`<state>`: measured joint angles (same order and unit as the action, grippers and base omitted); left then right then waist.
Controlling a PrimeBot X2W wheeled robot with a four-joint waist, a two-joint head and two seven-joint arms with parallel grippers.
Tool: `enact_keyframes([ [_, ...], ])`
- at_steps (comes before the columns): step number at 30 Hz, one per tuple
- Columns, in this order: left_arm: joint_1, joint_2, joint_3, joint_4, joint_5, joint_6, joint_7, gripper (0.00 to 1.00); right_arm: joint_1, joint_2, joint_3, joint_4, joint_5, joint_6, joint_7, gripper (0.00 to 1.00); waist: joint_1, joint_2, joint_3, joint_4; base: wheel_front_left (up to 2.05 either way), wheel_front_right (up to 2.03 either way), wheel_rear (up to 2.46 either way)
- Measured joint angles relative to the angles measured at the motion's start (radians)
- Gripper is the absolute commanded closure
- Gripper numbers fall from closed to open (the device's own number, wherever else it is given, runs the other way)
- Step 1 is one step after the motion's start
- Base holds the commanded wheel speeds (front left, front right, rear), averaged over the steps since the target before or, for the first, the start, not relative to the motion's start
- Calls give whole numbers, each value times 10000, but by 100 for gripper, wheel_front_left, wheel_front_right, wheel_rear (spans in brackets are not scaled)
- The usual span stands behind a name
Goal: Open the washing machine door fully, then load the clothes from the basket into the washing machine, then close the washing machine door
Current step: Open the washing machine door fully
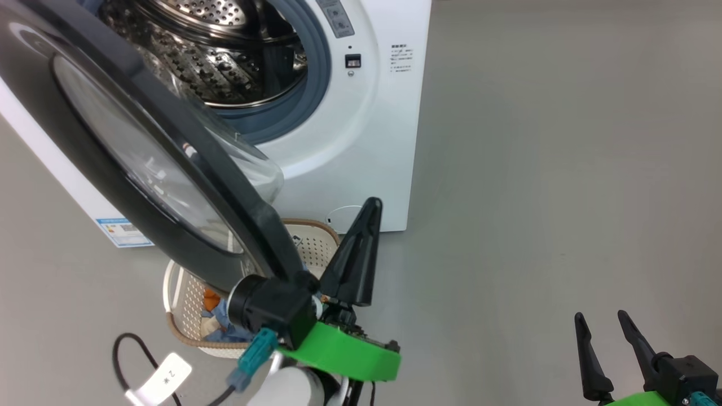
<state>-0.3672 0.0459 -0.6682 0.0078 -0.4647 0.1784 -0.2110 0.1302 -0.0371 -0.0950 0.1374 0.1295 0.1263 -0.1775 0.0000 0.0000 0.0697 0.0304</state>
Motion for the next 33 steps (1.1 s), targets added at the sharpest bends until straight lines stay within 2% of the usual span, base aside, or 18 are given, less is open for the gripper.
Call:
enact_keyframes([
  [5, -262, -2, -17, 1200, -500, 362, -196, 100, -30, 0, 8, 58, 10, 0, -4, 0, 0, 0, 37, -97, 0, 0, 0],
  [16, -455, -10, 625, 3003, -1007, 690, -360, 100, -40, 0, 0, 157, 288, 0, -15, 0, 0, 0, 135, -52, 0, 0, 0],
  [23, -449, -21, 1254, 3227, -978, 629, -370, 100, -185, 0, -38, 249, 299, 0, -2, 0, 0, 0, 246, 141, 0, 0, 0],
  [33, -274, -151, 1438, 2976, -560, 336, -372, 100, -276, 0, -59, 359, 464, 0, -2, 0, 0, 0, 337, 433, 0, 0, 0],
])
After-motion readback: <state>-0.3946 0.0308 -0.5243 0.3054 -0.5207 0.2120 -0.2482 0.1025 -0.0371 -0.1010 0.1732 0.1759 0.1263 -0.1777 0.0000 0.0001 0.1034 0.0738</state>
